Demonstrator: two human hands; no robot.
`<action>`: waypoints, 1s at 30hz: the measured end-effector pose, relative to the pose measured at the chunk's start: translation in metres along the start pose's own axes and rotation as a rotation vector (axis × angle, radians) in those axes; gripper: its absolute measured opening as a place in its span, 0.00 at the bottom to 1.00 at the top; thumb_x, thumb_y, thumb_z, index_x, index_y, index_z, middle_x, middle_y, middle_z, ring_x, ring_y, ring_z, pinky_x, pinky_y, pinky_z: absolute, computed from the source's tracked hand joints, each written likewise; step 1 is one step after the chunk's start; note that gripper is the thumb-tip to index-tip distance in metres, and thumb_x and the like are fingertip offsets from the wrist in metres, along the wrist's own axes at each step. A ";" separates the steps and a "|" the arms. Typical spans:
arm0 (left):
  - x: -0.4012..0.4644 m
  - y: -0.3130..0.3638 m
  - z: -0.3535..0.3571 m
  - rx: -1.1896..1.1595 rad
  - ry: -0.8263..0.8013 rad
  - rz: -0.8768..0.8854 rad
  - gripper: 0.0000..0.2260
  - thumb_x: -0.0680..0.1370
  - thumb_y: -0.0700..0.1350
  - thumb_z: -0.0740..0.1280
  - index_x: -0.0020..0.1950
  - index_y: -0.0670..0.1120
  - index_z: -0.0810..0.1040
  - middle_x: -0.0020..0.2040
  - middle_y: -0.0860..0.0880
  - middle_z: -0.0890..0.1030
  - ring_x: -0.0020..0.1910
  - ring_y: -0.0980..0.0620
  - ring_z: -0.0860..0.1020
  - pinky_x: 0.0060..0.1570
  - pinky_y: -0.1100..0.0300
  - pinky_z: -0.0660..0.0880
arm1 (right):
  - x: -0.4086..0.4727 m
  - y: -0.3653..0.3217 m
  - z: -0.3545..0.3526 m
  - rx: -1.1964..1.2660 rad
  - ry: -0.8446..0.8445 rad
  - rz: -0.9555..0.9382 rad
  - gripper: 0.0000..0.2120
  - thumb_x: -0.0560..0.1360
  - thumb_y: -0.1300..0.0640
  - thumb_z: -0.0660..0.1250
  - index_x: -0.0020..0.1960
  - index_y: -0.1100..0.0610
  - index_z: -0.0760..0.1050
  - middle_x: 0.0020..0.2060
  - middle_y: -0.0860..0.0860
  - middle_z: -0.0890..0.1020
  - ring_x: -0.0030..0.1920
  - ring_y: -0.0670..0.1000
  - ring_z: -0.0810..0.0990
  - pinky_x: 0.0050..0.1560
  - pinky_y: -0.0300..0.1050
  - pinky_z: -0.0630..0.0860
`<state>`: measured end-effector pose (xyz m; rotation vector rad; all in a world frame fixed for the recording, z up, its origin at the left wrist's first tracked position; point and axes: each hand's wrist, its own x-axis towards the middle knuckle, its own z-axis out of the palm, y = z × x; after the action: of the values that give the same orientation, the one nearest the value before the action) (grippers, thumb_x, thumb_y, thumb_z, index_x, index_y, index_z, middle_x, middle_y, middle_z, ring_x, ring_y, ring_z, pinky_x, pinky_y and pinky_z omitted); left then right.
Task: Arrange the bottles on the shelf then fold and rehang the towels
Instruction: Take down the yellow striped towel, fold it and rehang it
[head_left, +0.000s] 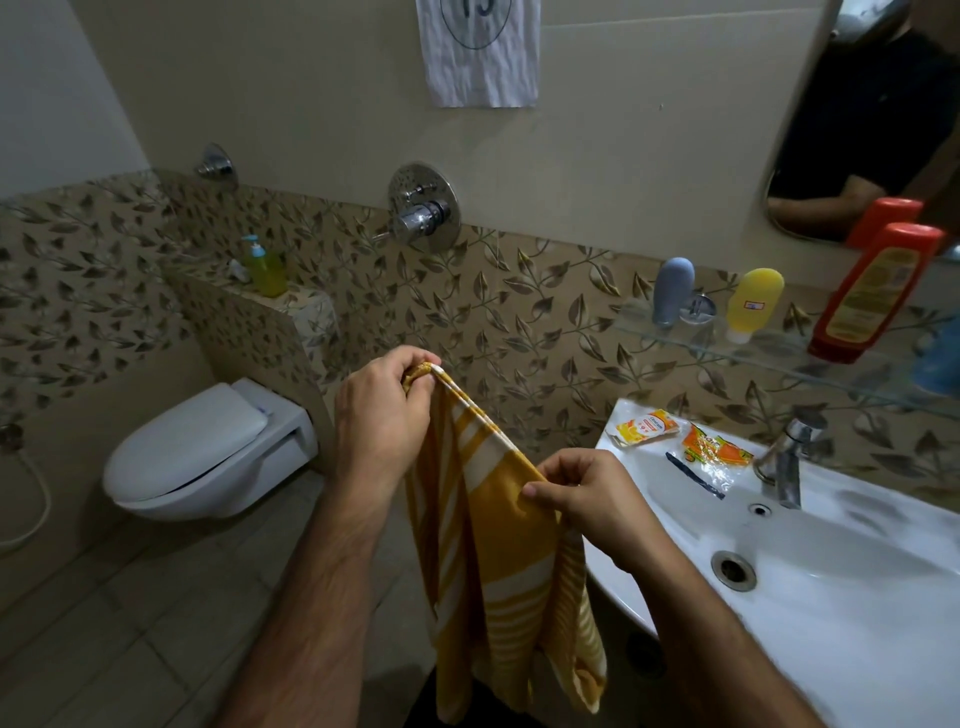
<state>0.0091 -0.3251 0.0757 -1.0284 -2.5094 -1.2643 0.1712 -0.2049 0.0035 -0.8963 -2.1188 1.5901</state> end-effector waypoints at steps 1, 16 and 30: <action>0.001 -0.002 0.000 0.003 0.002 -0.002 0.09 0.78 0.42 0.66 0.56 0.52 0.80 0.47 0.54 0.82 0.48 0.57 0.77 0.43 0.66 0.70 | 0.001 0.001 -0.002 -0.042 0.011 0.000 0.03 0.73 0.58 0.74 0.41 0.57 0.82 0.33 0.49 0.84 0.33 0.45 0.81 0.32 0.38 0.75; -0.011 -0.068 0.022 -0.187 -0.454 -0.349 0.26 0.75 0.44 0.72 0.72 0.54 0.70 0.53 0.47 0.84 0.51 0.52 0.82 0.56 0.53 0.77 | 0.011 -0.027 -0.013 -0.476 0.235 -0.240 0.07 0.75 0.52 0.70 0.42 0.54 0.82 0.33 0.45 0.80 0.39 0.48 0.78 0.40 0.49 0.77; -0.026 -0.031 0.056 -0.370 -0.604 -0.149 0.05 0.69 0.47 0.72 0.44 0.56 0.83 0.41 0.52 0.85 0.46 0.51 0.83 0.52 0.46 0.80 | 0.012 -0.022 0.000 -0.526 0.078 -0.299 0.04 0.72 0.51 0.73 0.42 0.52 0.82 0.34 0.46 0.81 0.35 0.43 0.77 0.37 0.45 0.75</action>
<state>0.0180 -0.3085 0.0090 -1.5234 -2.8834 -1.7229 0.1557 -0.2007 0.0233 -0.7225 -2.5162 0.8519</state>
